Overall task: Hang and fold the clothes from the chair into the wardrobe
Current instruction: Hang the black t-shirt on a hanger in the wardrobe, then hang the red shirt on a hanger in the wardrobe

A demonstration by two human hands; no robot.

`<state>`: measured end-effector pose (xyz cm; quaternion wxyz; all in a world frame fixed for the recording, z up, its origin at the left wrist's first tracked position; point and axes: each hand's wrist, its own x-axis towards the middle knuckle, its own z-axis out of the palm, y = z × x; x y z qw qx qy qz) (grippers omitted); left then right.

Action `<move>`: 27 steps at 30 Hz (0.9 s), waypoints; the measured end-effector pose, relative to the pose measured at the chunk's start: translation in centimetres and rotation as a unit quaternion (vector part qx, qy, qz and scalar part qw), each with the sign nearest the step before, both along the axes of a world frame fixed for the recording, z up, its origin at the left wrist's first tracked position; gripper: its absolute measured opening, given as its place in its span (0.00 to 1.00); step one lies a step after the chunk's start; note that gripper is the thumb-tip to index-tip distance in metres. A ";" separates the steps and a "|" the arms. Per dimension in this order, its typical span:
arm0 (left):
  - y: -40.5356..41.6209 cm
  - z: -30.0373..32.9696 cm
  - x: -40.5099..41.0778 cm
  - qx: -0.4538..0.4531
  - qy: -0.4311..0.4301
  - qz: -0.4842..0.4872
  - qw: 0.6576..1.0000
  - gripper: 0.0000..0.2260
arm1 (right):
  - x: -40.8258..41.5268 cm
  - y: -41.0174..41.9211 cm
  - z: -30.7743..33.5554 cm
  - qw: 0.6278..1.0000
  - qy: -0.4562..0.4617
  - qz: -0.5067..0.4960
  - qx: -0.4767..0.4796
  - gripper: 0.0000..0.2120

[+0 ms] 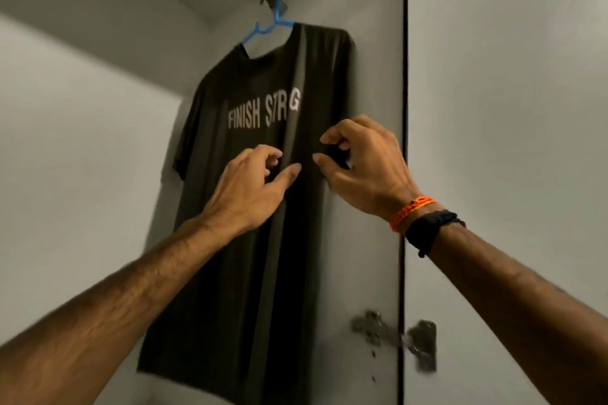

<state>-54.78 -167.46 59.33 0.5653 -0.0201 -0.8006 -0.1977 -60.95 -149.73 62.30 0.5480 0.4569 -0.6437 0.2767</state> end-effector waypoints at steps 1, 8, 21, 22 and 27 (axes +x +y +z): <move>1.6 -1.5 0.3 0.004 -0.010 -0.017 1.000 0.22 | 0.5 2.0 -1.9 1.000 -0.009 -0.006 0.001 0.13; 16.8 -12.8 0.8 0.020 -0.101 -0.119 0.988 0.19 | 3.8 18.7 -15.3 0.988 -0.133 -0.073 0.007 0.11; 58.2 -36.1 0.7 0.067 -0.374 -0.358 0.853 0.18 | 12.0 57.4 -40.0 0.881 -0.394 -0.254 -0.058 0.12; 60.9 -37.6 0.6 0.064 -0.394 -0.373 0.838 0.17 | 12.4 59.8 -41.6 0.869 -0.410 -0.268 -0.068 0.11; 74.1 -45.8 -0.1 0.031 -0.468 -0.434 0.769 0.15 | 14.5 71.7 -49.9 0.789 -0.493 -0.339 -0.138 0.09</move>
